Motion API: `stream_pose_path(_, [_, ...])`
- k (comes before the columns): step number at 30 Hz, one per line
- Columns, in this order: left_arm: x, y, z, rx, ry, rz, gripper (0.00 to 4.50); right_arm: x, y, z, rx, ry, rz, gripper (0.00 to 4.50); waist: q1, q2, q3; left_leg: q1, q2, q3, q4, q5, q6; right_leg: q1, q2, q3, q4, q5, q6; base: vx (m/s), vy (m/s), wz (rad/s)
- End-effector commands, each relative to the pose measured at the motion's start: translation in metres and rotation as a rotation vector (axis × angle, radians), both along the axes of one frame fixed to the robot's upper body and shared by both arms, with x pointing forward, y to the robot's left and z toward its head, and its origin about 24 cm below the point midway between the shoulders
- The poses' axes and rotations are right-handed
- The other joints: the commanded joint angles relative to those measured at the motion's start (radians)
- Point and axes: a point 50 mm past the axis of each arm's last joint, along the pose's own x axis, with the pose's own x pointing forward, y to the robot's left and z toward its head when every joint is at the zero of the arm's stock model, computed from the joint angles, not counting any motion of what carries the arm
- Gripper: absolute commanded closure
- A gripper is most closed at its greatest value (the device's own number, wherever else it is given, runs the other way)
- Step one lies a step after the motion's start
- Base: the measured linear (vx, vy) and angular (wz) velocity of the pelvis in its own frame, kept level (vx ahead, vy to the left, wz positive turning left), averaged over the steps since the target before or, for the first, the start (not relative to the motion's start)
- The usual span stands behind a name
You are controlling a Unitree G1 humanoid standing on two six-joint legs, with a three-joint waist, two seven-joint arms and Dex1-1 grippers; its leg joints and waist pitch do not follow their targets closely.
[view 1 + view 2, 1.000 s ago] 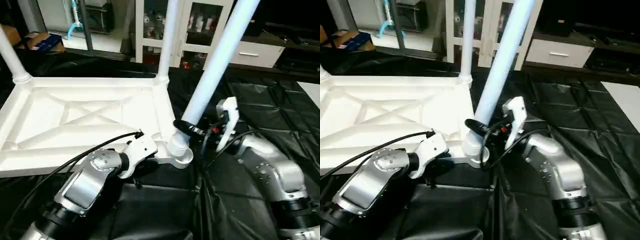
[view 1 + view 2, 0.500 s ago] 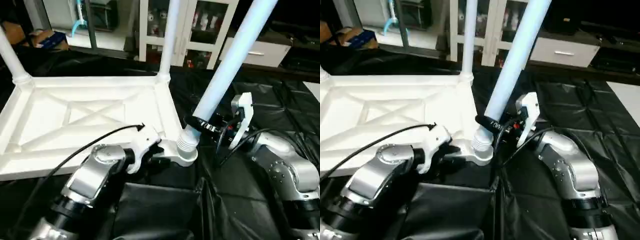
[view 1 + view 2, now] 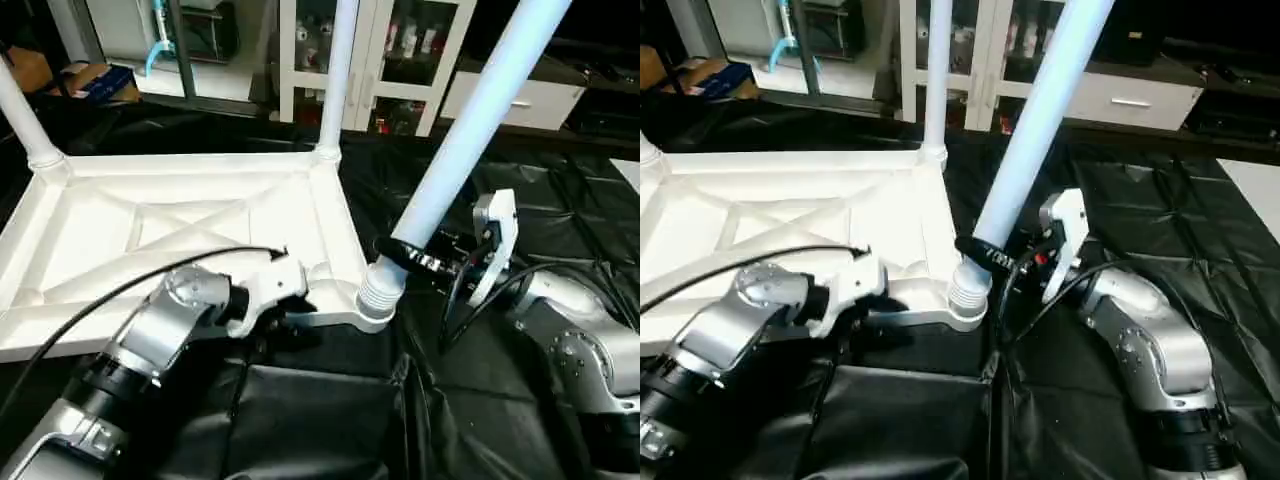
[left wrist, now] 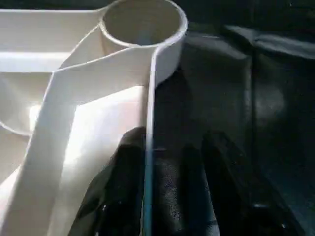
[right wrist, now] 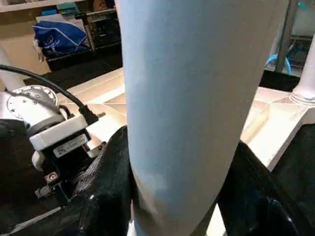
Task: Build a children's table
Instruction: Insert table leg to table base
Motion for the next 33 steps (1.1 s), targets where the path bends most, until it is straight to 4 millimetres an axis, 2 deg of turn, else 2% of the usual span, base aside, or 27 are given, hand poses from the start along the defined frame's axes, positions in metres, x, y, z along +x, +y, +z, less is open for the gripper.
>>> stream_pose_path(1, [0.000, 0.000, -0.008, 0.037, 0.022, -0.021, 2.53, -0.001, -0.004, 0.009, -0.005, -0.036, -0.007, 2.68, 0.002, 0.014, -0.062, 0.023, 0.084, -0.030, -0.079, -0.044, 0.050, 0.040, -0.087, 0.040, -0.055, 0.128, -0.315, 0.000, 0.000, 0.00])
stream_pose_path(3, [0.002, 0.000, -0.010, 0.039, 0.026, -0.017, 2.53, -0.001, -0.004, 0.009, -0.005, -0.036, -0.007, 2.68, 0.001, 0.014, -0.060, 0.024, 0.085, -0.031, -0.082, -0.065, 0.038, 0.039, -0.088, 0.039, -0.058, 0.098, -0.313, 0.000, 0.000, 0.00])
stream_pose_path(4, [0.003, 0.000, -0.012, 0.043, 0.028, -0.018, 2.70, -0.001, -0.004, 0.009, -0.005, -0.036, -0.007, 2.68, 0.003, 0.032, -0.059, 0.025, 0.084, -0.033, -0.082, -0.076, 0.030, 0.038, -0.089, 0.040, -0.058, 0.088, -0.312, 0.000, 0.000, 0.00])
stream_pose_path(5, [0.004, 0.000, -0.012, 0.045, 0.028, -0.018, 2.91, -0.002, -0.004, 0.009, -0.005, -0.036, -0.007, 2.68, 0.001, 0.021, -0.059, 0.026, 0.086, -0.031, -0.082, -0.094, 0.021, 0.040, -0.089, 0.041, -0.062, 0.068, -0.309, 0.000, 0.000, 0.00])
stream_pose_path(6, [0.006, 0.000, -0.013, 0.047, 0.028, -0.019, 2.91, -0.002, -0.003, 0.009, -0.005, -0.036, -0.006, 2.68, 0.002, 0.020, -0.058, 0.027, 0.084, -0.029, -0.082, -0.100, 0.021, 0.039, -0.089, 0.042, -0.065, 0.052, -0.305, 0.000, 0.000, 0.00])
stream_pose_path(9, [0.007, 0.000, -0.012, 0.036, 0.044, -0.031, 3.10, -0.003, -0.004, 0.010, -0.006, -0.034, -0.007, 2.68, 0.004, 0.022, -0.058, 0.026, 0.085, -0.030, -0.083, -0.101, 0.016, 0.039, -0.090, 0.042, -0.065, 0.035, -0.300, 0.000, 0.000, 0.00])
stream_pose_path(10, [0.007, 0.000, -0.012, 0.035, 0.046, -0.031, 3.10, -0.003, -0.004, 0.010, -0.006, -0.034, -0.007, 2.68, 0.004, 0.029, -0.059, 0.027, 0.085, -0.031, -0.083, -0.099, 0.013, 0.039, -0.090, 0.043, -0.064, 0.039, -0.301, 0.000, 0.000, 0.00])
stream_pose_path(11, [0.008, 0.000, -0.011, 0.034, 0.049, -0.038, 3.35, -0.003, -0.004, 0.010, -0.007, -0.034, -0.007, 2.68, 0.003, 0.025, -0.061, 0.025, 0.085, -0.031, -0.083, -0.089, 0.016, 0.040, -0.089, 0.042, -0.062, 0.061, -0.303, 0.000, 0.000, 0.00])
stream_pose_path(14, [0.009, 0.001, -0.010, 0.035, 0.046, -0.045, 3.41, -0.003, -0.005, 0.010, -0.011, -0.035, -0.008, 2.68, 0.003, 0.026, -0.064, 0.024, 0.083, -0.030, -0.079, -0.056, 0.033, 0.042, -0.089, 0.042, -0.058, 0.109, -0.309, 0.000, 0.000, 0.00])
stream_pose_path(16, [0.011, 0.003, -0.009, 0.037, 0.049, -0.047, 3.70, -0.002, -0.007, 0.010, -0.016, -0.036, -0.011, 2.68, 0.004, 0.025, -0.064, 0.023, 0.083, -0.030, -0.078, -0.047, 0.041, 0.042, -0.090, 0.042, -0.057, 0.122, -0.313, 0.000, 0.000, 0.00])
stream_pose_path(19, [0.012, 0.005, -0.009, 0.035, 0.058, -0.055, 3.83, 0.000, -0.010, 0.010, -0.024, -0.039, -0.021, 2.68, 0.004, 0.023, -0.064, 0.024, 0.085, -0.029, -0.078, -0.050, 0.049, 0.042, -0.091, 0.041, -0.058, 0.109, -0.316, 0.000, 0.000, 0.00])
stream_pose_path(20, [0.011, 0.006, -0.009, 0.032, 0.060, -0.056, 3.83, 0.001, -0.011, 0.011, -0.026, -0.045, -0.030, 2.68, 0.005, 0.026, -0.064, 0.024, 0.085, -0.030, -0.078, -0.050, 0.048, 0.042, -0.091, 0.041, -0.057, 0.109, -0.318, 0.000, 0.000, 0.00])
stream_pose_path(22, [0.011, 0.006, -0.009, 0.029, 0.061, -0.057, 4.10, 0.002, -0.011, 0.012, -0.027, -0.048, -0.032, 2.68, 0.003, 0.025, -0.065, 0.024, 0.085, -0.030, -0.078, -0.050, 0.048, 0.042, -0.089, 0.040, -0.057, 0.110, -0.319, 0.000, 0.000, 0.00])
stream_pose_path(28, [0.009, 0.011, -0.010, 0.047, 0.075, -0.012, 4.44, 0.011, -0.015, 0.011, -0.022, -0.045, -0.033, 2.68, -0.002, 0.025, -0.065, 0.024, 0.086, -0.028, -0.076, -0.051, 0.052, 0.042, -0.091, 0.039, -0.055, 0.116, -0.334, 0.000, 0.000, 0.00])
stream_pose_path(31, [0.011, 0.017, -0.013, 0.086, 0.097, 0.068, 4.44, 0.017, -0.017, 0.005, -0.025, -0.030, -0.023, 2.68, -0.001, 0.025, -0.063, 0.024, 0.085, -0.027, -0.076, -0.070, 0.046, 0.041, -0.090, 0.040, -0.059, 0.078, -0.334, 0.000, 0.000, 0.00])
stream_pose_path(32, [0.011, 0.019, -0.014, 0.099, 0.105, 0.090, 4.44, 0.017, -0.017, 0.004, -0.026, -0.029, -0.023, 2.68, -0.001, 0.020, -0.062, 0.024, 0.085, -0.026, -0.077, -0.070, 0.046, 0.040, -0.090, 0.040, -0.060, 0.073, -0.334, 0.000, 0.000, 0.00])
stream_pose_path(33, [0.010, 0.022, -0.017, 0.137, 0.120, 0.138, 4.44, 0.019, -0.016, 0.003, -0.029, -0.029, -0.023, 2.68, -0.001, 0.023, -0.061, 0.023, 0.085, -0.027, -0.078, -0.075, 0.040, 0.040, -0.090, 0.040, -0.061, 0.054, -0.332, 0.000, 0.000, 0.00])
